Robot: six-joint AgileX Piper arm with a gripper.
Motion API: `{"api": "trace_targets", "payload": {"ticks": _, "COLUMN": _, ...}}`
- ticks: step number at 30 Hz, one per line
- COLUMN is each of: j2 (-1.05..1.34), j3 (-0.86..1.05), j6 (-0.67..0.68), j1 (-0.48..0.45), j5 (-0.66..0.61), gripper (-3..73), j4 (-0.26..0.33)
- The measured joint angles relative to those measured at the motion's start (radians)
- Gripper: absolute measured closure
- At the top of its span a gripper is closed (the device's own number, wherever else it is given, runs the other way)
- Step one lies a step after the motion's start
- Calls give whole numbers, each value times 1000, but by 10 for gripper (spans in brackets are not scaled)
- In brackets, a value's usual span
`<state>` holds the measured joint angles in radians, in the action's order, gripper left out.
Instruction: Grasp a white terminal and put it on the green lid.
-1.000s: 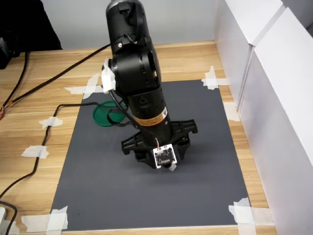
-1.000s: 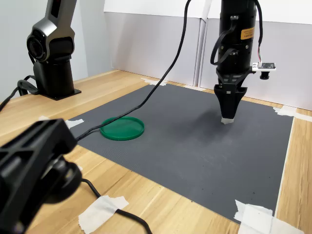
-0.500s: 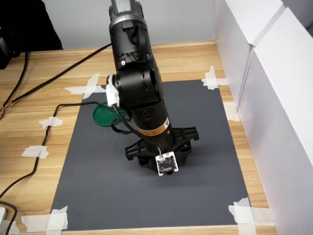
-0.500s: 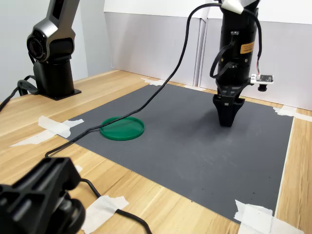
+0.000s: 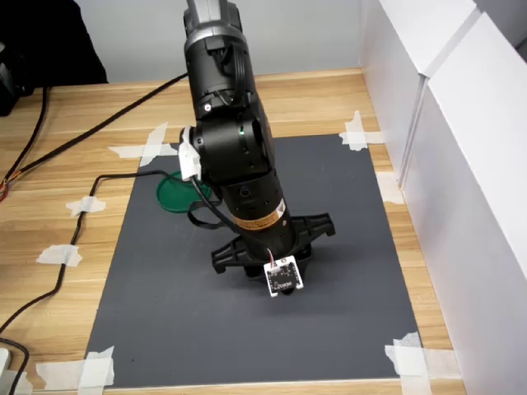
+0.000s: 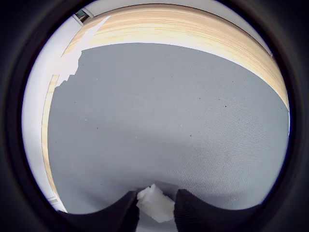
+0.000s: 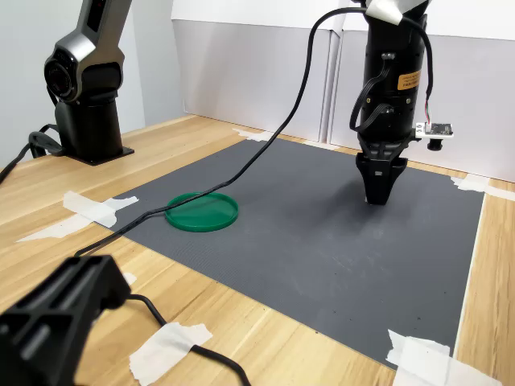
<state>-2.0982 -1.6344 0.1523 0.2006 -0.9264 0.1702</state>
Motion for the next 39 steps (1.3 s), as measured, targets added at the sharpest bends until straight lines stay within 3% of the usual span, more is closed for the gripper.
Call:
{"api": "trace_targets", "payload": {"ticks": 2, "j2": 0, "j3": -2, "j6": 0, "j1": 0, "j5": 0, "gripper": 464, "j4": -1}}
{"api": "trace_targets", "payload": {"ticks": 16, "j2": 135, "j3": 13, "j6": -23, "j1": 0, "j5": -51, "gripper": 469, "j4": -26}}
{"api": "trace_targets", "payload": {"ticks": 20, "j2": 228, "j3": 105, "j6": 11, "j1": 0, "j5": -55, "gripper": 476, "j4": -55}}
{"api": "trace_targets", "payload": {"ticks": 26, "j2": 417, "j3": 387, "j6": 106, "j1": -10, "j5": -52, "gripper": 486, "j4": -88}}
{"api": "trace_targets", "payload": {"ticks": 30, "j2": 561, "j3": 573, "j6": 174, "j1": -87, "j5": -15, "gripper": 524, "j4": -96}}
{"api": "trace_targets", "payload": {"ticks": 33, "j2": 637, "j3": 667, "j6": 235, "j1": -174, "j5": 24, "gripper": 616, "j4": -122}}
{"api": "trace_targets", "payload": {"ticks": 39, "j2": 678, "j3": 732, "j6": 360, "j1": -312, "j5": 46, "gripper": 615, "j4": -140}}
